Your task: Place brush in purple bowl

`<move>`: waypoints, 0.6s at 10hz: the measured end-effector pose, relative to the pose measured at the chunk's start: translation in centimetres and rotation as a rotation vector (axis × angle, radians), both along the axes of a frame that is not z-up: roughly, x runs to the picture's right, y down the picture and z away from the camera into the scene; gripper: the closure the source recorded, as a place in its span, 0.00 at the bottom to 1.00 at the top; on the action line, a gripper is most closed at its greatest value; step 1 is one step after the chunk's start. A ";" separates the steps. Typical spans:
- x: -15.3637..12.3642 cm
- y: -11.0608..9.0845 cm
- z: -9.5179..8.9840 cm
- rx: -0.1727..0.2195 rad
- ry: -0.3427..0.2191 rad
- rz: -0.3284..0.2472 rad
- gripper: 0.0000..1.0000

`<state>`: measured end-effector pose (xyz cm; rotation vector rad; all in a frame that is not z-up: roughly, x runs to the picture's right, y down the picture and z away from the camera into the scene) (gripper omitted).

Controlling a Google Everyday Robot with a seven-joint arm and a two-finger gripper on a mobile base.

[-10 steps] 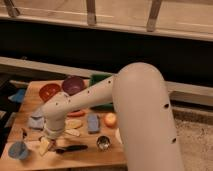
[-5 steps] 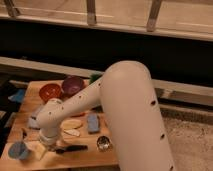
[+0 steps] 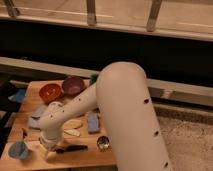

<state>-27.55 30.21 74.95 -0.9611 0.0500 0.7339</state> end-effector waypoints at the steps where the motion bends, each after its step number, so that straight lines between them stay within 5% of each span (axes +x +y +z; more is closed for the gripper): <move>1: 0.5 -0.3 0.0 0.000 0.008 -0.001 0.63; 4: 0.5 -0.3 0.1 -0.002 0.013 -0.005 0.94; 6: 0.9 -0.6 1.0 0.003 0.030 -0.013 1.00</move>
